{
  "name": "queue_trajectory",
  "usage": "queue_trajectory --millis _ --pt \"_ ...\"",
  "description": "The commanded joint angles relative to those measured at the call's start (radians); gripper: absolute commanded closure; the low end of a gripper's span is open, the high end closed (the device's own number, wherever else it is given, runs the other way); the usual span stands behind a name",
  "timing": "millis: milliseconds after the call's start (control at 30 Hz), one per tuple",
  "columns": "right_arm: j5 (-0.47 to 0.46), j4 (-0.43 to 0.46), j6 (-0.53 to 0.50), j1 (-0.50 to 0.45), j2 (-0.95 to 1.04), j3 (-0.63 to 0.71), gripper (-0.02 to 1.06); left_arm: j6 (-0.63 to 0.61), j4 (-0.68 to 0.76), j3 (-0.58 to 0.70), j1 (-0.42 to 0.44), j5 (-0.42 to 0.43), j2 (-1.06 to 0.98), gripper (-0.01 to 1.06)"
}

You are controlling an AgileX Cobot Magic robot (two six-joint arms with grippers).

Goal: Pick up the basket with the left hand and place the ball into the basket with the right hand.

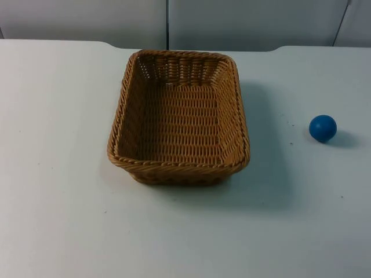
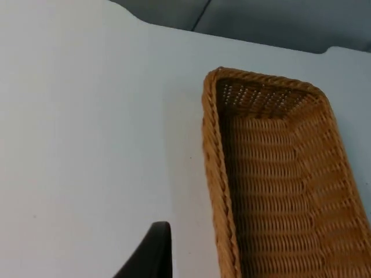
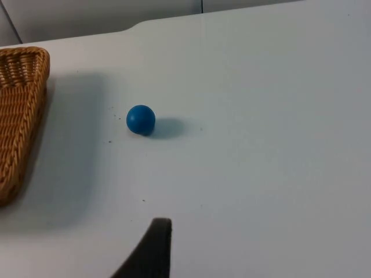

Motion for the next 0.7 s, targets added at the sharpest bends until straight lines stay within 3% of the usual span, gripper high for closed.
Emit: queue_trajectory --millis 0,100,233,400,667 --pt "-0.010 0.002 0.001 -0.004 -0.003 0.005 0.00 0.005 -0.020 -0.019 -0.051 -0.055 0.042 0.00" --pt "-0.010 0.002 0.001 -0.004 -0.003 0.005 0.00 -0.009 -0.020 -0.083 -0.137 -0.104 0.191 0.00" --pt "-0.010 0.002 0.001 -0.004 -0.003 0.005 0.00 -0.011 -0.018 -0.166 -0.174 -0.104 0.340 0.00" --pt "-0.010 0.002 0.001 -0.004 -0.003 0.005 0.00 -0.054 0.013 -0.297 -0.193 -0.073 0.514 0.00" --pt "-0.010 0.002 0.001 -0.004 -0.003 0.005 0.00 -0.207 0.227 -0.452 -0.200 -0.019 0.719 0.00"
